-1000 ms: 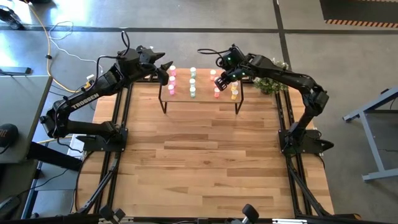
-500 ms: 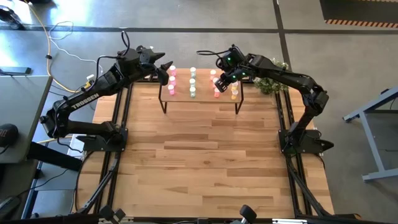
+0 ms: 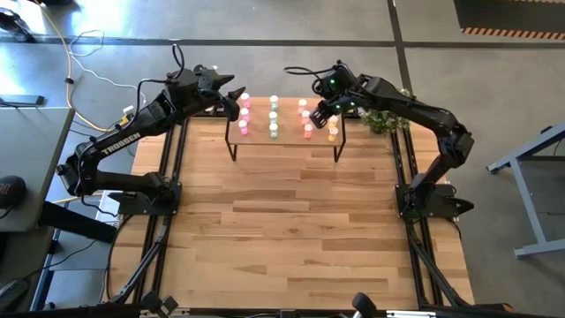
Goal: Pick and place medicine bottles onto shelf by color
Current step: Adjust the pill bottles on the shelf
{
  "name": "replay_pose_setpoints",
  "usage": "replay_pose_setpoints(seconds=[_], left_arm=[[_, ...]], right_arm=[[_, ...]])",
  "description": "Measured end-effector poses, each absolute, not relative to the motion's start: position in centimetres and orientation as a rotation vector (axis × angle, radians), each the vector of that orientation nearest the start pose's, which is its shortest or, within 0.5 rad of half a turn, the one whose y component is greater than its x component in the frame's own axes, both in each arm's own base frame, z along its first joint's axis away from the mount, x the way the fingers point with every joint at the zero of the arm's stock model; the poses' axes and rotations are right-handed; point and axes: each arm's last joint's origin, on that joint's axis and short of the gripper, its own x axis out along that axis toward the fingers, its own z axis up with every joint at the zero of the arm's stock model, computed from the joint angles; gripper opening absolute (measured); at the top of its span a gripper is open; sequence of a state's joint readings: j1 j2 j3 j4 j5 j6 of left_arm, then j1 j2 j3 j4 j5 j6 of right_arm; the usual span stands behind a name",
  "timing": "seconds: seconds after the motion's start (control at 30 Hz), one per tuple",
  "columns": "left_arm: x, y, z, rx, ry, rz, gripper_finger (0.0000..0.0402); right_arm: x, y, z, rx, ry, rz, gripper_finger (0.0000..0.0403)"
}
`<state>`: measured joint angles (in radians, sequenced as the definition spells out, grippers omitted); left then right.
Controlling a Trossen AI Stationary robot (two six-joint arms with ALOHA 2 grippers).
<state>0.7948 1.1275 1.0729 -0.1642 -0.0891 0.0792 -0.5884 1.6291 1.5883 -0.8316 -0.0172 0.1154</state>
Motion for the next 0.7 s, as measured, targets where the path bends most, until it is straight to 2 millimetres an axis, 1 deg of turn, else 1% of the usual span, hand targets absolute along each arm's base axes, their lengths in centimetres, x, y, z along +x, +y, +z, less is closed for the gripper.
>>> replay_pose_setpoints(seconds=[0.17, 0.3, 0.47, 0.6, 0.7], left_arm=[[17.2, 17.9, 36.7, -0.006, 0.256, 0.87, 0.0245], [17.2, 17.9, 36.6, -0.008, 0.263, 0.867, 0.0245], [17.2, 17.9, 36.5, -0.012, 0.274, 0.866, 0.0245], [17.2, 17.9, 36.5, -0.012, 0.274, 0.867, 0.0245], [17.2, 17.9, 36.5, -0.012, 0.274, 0.867, 0.0245]], right_arm=[[27.7, -18.6, 35.5, 0.346, 0.79, -0.62, 0.0], [26.3, -18.8, 36.4, 0.349, 0.783, -0.661, 0.0], [24.2, -18.9, 37.1, 0.344, 0.818, -0.757, 0.0], [23.1, -18.8, 37.4, 0.359, 0.842, -0.783, 0.0], [22.5, -18.9, 36.9, 0.371, 0.866, -0.793, 0.0]])
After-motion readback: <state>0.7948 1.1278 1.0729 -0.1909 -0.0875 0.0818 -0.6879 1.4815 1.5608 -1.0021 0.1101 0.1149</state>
